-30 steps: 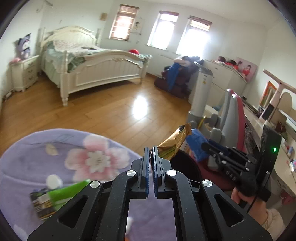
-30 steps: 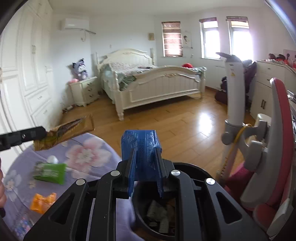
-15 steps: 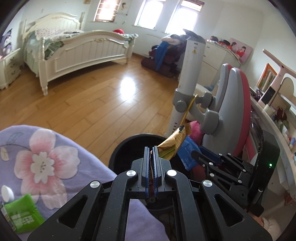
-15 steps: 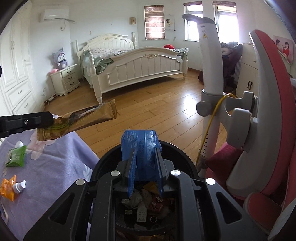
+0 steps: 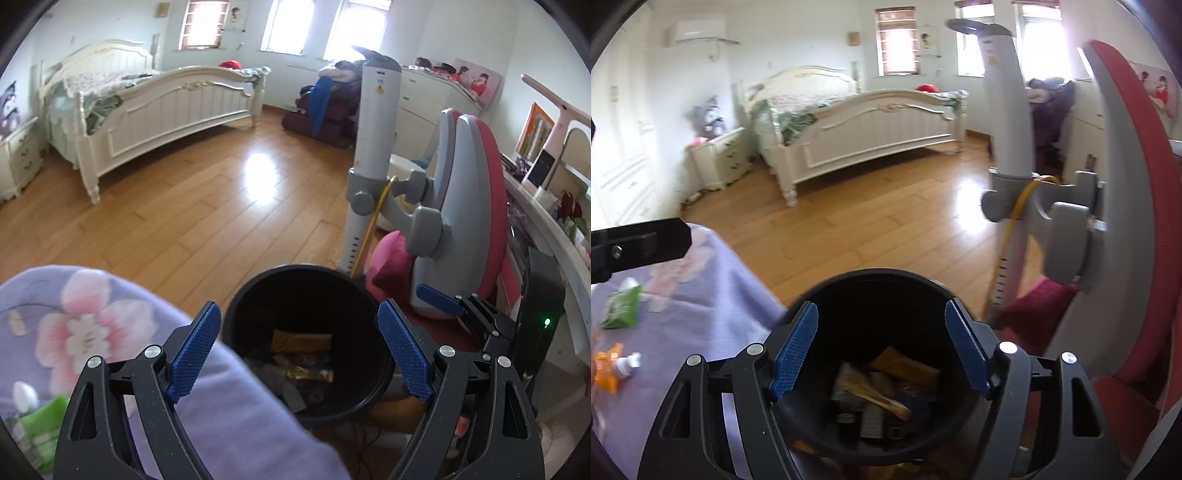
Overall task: Collect trash
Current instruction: 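Carry the wrapper and blue packet over the bin and open both tools, then grasp the black battery card with the left tool while the right tool grasps the green packet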
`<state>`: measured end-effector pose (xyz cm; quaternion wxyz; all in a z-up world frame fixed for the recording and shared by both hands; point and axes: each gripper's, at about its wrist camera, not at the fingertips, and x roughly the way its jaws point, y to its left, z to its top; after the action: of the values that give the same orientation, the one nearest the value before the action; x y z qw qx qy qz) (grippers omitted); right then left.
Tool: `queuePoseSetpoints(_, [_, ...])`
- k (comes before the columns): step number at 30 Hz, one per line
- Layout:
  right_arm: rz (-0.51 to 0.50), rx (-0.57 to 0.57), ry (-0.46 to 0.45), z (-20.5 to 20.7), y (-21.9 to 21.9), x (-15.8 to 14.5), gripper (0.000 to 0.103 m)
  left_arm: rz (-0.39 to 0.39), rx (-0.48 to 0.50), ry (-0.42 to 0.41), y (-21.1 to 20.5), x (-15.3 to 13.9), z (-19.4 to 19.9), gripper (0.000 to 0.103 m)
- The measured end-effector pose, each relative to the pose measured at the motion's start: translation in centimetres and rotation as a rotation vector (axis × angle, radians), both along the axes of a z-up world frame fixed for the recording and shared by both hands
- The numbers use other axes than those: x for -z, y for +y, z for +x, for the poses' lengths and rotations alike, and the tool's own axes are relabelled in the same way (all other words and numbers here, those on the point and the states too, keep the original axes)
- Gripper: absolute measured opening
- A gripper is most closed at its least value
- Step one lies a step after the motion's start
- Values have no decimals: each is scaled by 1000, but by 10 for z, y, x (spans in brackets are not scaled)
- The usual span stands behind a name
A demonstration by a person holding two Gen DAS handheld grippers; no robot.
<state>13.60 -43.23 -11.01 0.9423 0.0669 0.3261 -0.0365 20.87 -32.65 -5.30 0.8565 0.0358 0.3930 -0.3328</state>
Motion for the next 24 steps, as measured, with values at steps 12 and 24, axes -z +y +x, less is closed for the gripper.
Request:
queuePoseSetpoints(12, [131, -479, 44, 2, 129, -35, 81, 147, -151, 16, 200, -6, -2, 86])
queuePoseSetpoints(24, [248, -690, 229, 80, 247, -13, 82, 81, -391, 231, 322, 55, 16, 86])
